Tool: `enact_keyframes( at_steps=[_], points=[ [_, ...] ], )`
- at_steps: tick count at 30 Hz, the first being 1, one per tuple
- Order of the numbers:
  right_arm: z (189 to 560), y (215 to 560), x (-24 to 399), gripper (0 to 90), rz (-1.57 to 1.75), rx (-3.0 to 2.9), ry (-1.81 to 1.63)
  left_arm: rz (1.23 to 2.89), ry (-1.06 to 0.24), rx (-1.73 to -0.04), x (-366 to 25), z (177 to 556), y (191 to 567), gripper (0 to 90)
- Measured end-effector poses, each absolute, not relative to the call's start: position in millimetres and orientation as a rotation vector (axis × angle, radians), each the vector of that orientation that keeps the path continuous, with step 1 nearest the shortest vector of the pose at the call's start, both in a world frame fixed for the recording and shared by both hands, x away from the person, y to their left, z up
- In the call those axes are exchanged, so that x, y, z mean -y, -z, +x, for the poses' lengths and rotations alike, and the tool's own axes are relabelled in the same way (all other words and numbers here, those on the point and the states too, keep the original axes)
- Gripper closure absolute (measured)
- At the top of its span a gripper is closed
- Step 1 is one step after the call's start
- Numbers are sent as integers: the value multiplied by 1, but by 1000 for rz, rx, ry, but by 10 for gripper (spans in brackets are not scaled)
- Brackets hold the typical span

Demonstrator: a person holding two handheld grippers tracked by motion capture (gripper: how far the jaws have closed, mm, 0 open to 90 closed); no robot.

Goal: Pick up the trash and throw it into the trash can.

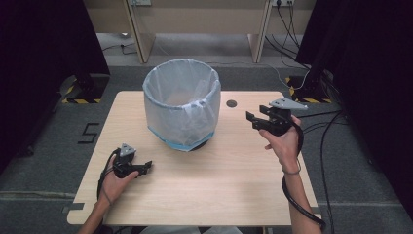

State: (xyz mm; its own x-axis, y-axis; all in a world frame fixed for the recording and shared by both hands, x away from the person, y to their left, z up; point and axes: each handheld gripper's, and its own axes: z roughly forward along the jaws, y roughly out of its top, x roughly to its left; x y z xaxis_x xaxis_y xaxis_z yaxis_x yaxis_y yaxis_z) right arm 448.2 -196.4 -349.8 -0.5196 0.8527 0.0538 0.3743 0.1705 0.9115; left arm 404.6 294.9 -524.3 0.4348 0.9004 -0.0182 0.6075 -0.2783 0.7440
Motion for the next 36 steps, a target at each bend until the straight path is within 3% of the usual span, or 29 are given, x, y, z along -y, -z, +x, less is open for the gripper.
enact_keyframes(
  at_steps=[8, 28, 36],
  points=[
    [442, 366, 201, 386, 1174, -1983, -1313, 1998, -542, -1266, -295, 405, 524, 140],
    [432, 409, 210, 225, 1270, -1987, -1291, 1999, -542, -1266, -295, 405, 524, 141],
    [425, 426, 211, 225, 1280, -1997, -1285, 1999, -542, -1266, -295, 405, 524, 140]
  ],
)
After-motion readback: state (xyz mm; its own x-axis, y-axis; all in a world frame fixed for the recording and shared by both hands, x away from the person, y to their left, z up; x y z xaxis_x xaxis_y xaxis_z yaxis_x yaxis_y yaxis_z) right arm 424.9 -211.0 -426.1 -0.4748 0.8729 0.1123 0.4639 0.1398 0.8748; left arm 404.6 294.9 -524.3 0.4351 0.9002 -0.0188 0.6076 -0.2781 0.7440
